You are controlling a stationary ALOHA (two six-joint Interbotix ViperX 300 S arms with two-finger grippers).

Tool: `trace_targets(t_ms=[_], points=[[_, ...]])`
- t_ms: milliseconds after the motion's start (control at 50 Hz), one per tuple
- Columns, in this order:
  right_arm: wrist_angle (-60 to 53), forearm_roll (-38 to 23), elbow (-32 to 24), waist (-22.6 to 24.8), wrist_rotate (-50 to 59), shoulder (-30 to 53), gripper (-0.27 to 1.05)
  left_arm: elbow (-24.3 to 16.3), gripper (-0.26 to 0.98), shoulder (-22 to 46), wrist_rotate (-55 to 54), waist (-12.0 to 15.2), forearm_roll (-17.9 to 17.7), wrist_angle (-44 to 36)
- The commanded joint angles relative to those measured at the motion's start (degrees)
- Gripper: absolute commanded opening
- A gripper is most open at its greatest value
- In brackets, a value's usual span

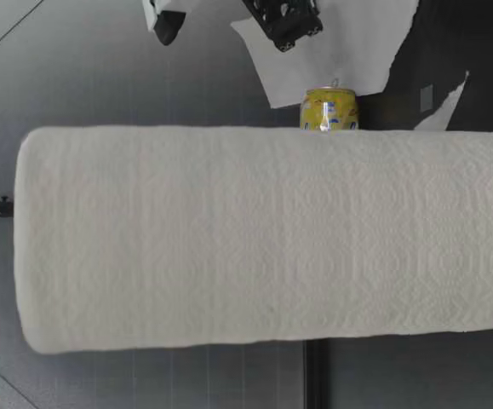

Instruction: Pick up a piece of paper towel and place it on the spilled liquid.

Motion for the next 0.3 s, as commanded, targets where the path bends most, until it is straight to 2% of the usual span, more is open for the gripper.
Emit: trace_targets(t_ms=[0, 160, 280], points=[[-0.09, -0.26, -1.76, -0.62, -0.53, 0.26, -0.12, -0.79, 0.06, -0.88, 0.00, -0.09, 0.00, -0.62], [-1.05, -0.18, -2.37, -0.70, -1.32, 1.41, -0.10, -0.70, 0.06, -0.97, 0.00, -0.09, 0.00, -0.62], [-0.97, -0.09, -2.37, -1.14, -1.41, 1.32, -0.01, -0.62, 0.06, -1.14, 0.00, -0.09, 0.00, -0.62]])
